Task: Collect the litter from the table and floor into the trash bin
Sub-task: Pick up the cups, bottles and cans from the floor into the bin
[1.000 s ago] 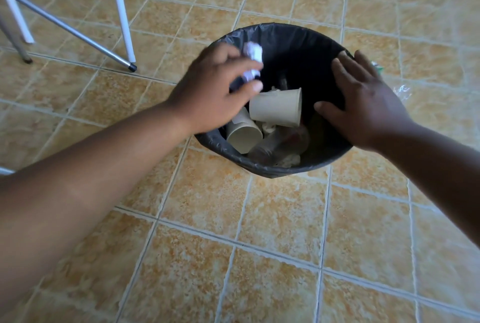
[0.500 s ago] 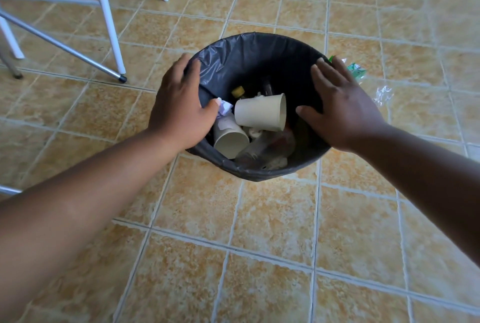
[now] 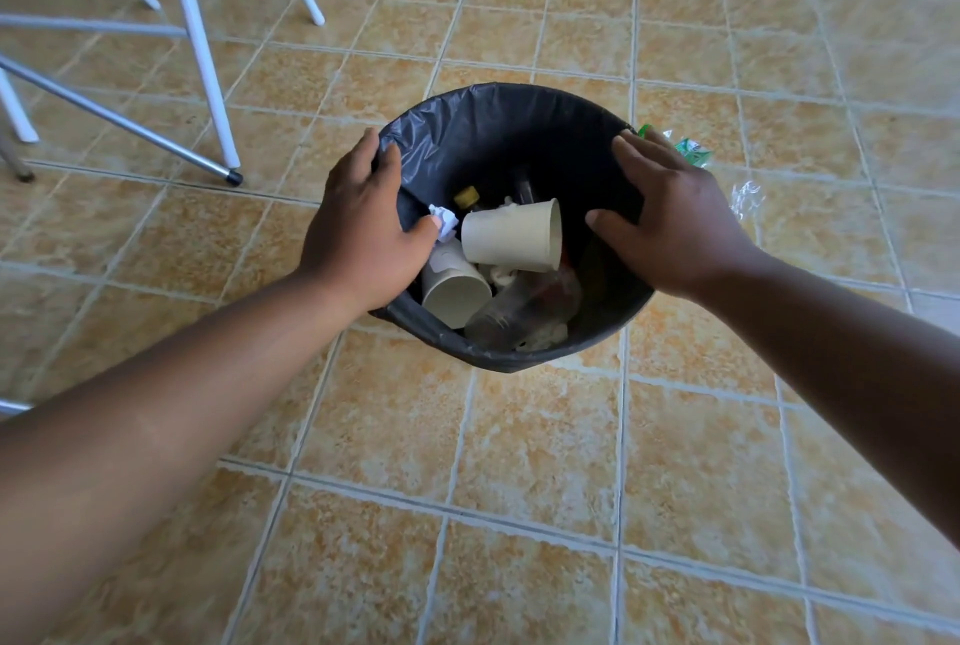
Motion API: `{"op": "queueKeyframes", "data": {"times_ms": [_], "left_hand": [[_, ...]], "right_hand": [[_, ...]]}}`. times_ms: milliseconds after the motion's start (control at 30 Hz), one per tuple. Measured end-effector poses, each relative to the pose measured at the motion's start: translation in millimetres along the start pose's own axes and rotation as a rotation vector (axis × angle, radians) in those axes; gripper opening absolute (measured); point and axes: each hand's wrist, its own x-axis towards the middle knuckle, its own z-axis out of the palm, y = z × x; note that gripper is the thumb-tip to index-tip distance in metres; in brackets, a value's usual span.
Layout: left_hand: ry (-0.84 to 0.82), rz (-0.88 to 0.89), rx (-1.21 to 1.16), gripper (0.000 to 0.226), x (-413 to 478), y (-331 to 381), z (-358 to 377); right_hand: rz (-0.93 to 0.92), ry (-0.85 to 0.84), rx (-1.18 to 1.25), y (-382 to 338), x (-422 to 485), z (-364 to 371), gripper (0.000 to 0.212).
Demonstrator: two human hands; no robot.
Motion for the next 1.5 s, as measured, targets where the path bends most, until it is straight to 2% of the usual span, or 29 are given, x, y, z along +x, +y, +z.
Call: {"op": "queueKeyframes", "data": {"times_ms": [400,567,800,967,1167,1333,1500], "left_hand": [[0.021,0.019,-0.039,0.077,51,29,24],[-0.012,0.065,0.029,0.072,63,33,26],[-0.114,0.018,-0.003,0.071,60,40,15],[-0.178,0.019,-0.006,0.074,60,44,7],[-0.123,0.017,0.037,0.074,62,42,15],[-0.117,0.051,0.124,0.078,60,39,17],[-0.092,0.038,0.179,0.081,61,32,23]], "right_hand": [[0.125,-0.007,0.031,40,30,-16,0.082],[0.149,0.005,-0.100,44,32,-7,0.077],[0.223,-0.175,-0.224,28,31,-20,0.073],[0.269,-0.233,-0.258,13,35,-28,0.074],[0.178,-0.217,-0.212,27,31,-26,0.074],[0.103,-0.238,-0.159,37,31,-23,0.084],[-0.054,-0.228,-0.127,61,27,-21,0.088]]}}
